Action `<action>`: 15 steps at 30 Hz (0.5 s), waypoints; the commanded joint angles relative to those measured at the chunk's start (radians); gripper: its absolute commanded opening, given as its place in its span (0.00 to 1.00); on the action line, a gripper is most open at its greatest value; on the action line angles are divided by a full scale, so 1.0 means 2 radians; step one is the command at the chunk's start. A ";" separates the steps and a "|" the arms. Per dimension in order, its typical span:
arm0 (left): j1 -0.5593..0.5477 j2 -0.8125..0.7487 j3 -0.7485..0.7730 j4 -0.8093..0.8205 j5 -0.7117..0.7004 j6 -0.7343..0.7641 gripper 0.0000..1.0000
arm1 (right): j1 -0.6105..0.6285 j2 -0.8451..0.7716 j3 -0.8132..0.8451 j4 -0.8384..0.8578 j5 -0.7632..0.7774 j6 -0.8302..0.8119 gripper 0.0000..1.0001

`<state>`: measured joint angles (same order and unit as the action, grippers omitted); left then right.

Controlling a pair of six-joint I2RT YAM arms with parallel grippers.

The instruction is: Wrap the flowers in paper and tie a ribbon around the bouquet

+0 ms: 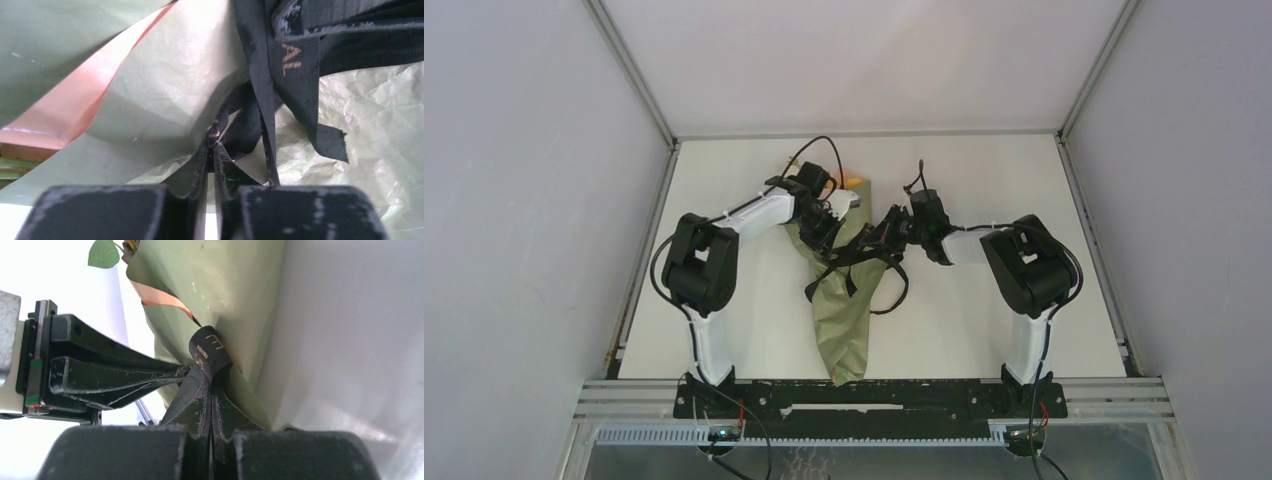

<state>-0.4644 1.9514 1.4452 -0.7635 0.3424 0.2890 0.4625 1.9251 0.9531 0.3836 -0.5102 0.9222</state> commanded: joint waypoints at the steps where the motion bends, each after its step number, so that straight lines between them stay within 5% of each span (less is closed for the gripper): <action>1: -0.005 -0.005 -0.003 0.007 -0.009 0.007 0.01 | -0.016 -0.008 0.024 0.005 -0.004 -0.013 0.00; 9: -0.011 -0.103 0.011 -0.035 -0.059 0.061 0.00 | -0.013 0.055 0.152 -0.086 0.003 -0.083 0.00; 15: -0.012 -0.126 0.107 -0.130 -0.052 0.090 0.00 | -0.013 0.089 0.183 -0.124 -0.001 -0.127 0.00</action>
<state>-0.4808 1.7596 1.4914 -0.8959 0.2409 0.4019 0.4381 2.0613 1.2846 0.1974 -0.5056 0.7597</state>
